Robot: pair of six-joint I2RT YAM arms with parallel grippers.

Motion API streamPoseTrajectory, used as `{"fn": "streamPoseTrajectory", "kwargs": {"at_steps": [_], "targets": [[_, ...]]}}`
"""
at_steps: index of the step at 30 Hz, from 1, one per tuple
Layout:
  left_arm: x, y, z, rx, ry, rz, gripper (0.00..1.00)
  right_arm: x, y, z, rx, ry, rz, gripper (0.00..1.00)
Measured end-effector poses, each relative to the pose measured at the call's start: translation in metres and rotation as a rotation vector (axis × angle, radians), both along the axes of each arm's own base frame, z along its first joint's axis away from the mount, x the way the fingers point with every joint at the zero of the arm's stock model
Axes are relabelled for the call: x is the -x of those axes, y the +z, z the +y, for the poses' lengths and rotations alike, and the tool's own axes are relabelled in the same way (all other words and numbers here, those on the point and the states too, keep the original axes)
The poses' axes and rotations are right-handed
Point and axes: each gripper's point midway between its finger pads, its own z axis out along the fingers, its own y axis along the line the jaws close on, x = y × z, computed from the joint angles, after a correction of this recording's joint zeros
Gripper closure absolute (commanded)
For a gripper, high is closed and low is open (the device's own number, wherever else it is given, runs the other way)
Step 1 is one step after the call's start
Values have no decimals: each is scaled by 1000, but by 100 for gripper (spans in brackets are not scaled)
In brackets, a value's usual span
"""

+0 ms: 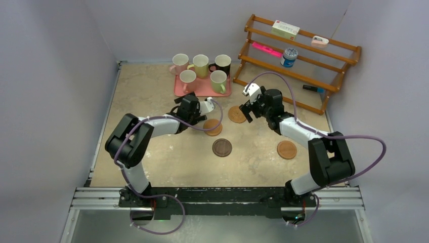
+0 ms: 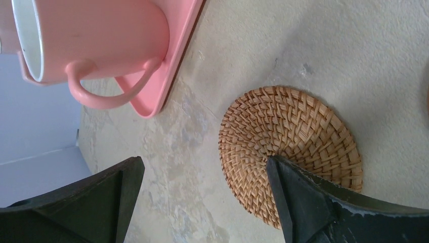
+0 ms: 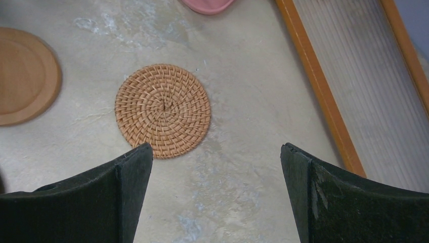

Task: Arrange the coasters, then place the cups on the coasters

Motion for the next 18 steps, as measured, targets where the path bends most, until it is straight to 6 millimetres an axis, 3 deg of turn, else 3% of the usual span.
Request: {"fn": "streamPoseTrajectory", "kwargs": {"at_steps": [9, 18], "targets": [[-9, 1, -10, 37, -1, 1, 0, 0, -22, -4, 42, -28, 29, 2], [-13, 10, -16, 81, 3, -15, 0, 6, -1, -4, 34, -5, -22, 2]]}}
